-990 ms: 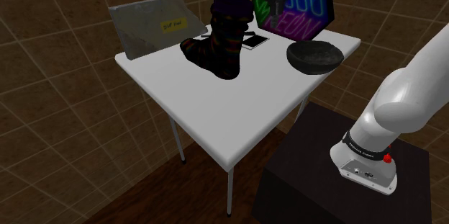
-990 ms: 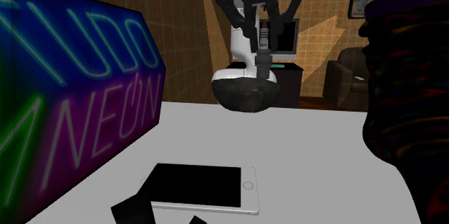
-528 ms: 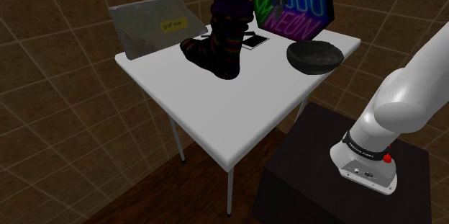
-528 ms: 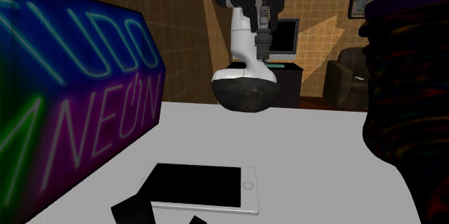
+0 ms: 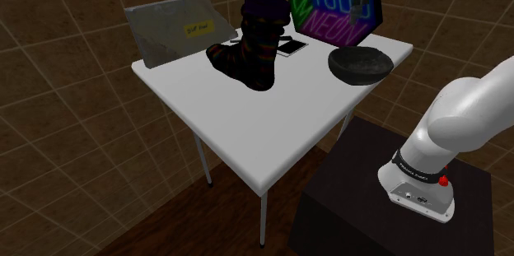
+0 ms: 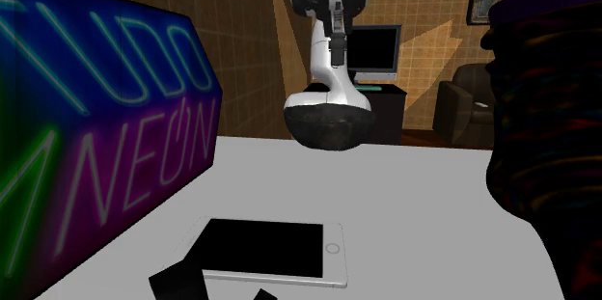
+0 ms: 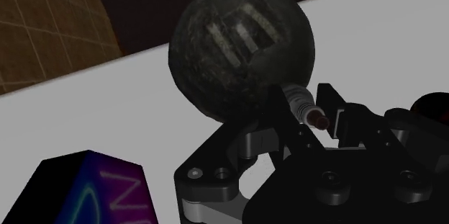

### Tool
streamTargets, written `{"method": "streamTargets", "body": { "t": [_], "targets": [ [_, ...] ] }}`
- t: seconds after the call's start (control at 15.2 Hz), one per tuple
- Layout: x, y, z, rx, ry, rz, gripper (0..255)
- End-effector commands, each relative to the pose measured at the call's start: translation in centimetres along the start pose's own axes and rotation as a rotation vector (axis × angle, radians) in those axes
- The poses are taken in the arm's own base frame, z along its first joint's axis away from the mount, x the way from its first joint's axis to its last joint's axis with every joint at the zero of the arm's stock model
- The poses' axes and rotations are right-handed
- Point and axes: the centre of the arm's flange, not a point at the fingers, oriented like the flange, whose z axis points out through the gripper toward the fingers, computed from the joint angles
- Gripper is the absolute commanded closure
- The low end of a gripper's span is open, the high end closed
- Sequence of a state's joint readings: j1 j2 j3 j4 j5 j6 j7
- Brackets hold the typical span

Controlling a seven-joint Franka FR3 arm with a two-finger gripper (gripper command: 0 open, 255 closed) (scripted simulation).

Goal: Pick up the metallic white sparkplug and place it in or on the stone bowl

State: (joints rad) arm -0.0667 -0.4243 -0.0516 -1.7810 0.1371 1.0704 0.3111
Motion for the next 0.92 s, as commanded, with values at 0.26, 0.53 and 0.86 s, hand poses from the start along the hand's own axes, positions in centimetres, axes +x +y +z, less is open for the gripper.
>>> {"method": "streamTargets", "body": {
  "t": [0.26,0.53,0.86],
  "targets": [
    [-4.1,2.4,1.8,0.0,0.0,0.0,255],
    [-3.4,2.5,3.8,0.0,0.0,0.0,255],
    [-2.6,2.7,6.3,0.0,0.0,0.0,255]
  ]
}}
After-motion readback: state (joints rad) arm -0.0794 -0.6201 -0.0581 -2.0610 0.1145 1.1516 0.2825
